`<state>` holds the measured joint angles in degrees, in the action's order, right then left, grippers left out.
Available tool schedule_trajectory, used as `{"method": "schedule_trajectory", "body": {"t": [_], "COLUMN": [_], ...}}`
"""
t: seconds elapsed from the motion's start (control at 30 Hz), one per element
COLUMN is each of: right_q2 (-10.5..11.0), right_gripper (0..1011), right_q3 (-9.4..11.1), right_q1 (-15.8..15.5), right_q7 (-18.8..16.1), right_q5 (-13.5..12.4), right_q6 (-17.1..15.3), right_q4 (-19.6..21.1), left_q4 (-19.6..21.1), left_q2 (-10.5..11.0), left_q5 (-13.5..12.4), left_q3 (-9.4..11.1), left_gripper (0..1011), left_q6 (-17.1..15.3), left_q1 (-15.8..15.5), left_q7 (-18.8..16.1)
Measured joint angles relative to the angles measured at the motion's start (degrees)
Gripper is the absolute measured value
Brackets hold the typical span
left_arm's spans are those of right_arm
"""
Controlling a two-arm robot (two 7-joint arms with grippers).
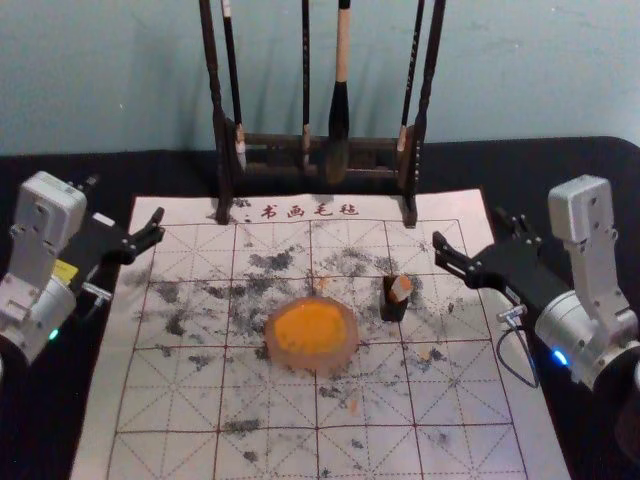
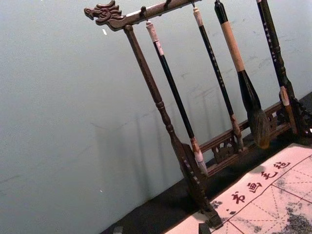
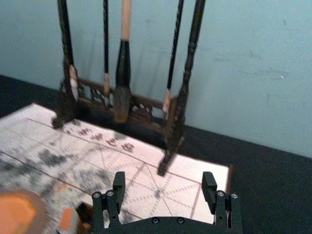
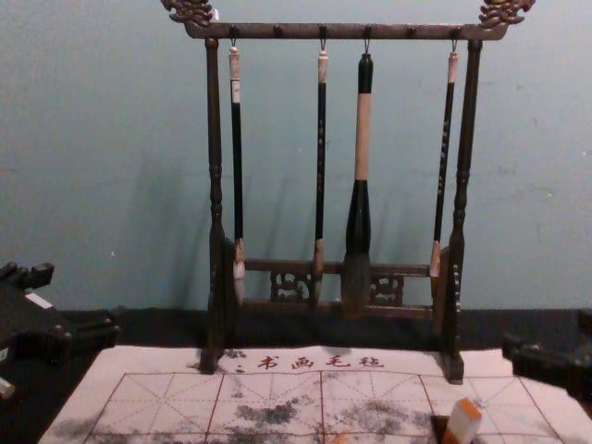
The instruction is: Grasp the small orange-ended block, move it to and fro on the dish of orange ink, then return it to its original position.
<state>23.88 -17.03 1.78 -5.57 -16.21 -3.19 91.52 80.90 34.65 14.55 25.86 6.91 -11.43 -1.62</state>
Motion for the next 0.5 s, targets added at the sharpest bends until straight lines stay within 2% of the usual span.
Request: {"method": "schedule_trajectory", "body": {"t": [0.2,0.5], "right_q2": [-0.88,-0.87], "right_gripper": [1000,1000], "right_q3": [-0.30,-0.32], "right_q1": [0.26,0.29], "right_q7": [1.24,1.24], "right_q5": [3.44,3.45], "right_q6": [1.29,1.35], "right_q4": [-2.75,-2.66], "left_q4": [0.00,0.00], "left_q2": [0.00,0.00], "left_q5": [0.00,0.00], "left_q3": [0.00,0.00], "left_gripper": [1001,1002], "left_q6": [0.00,0.00], "left_q1": [0.00,0.00], "left_q7": [0.00,0.00]}}
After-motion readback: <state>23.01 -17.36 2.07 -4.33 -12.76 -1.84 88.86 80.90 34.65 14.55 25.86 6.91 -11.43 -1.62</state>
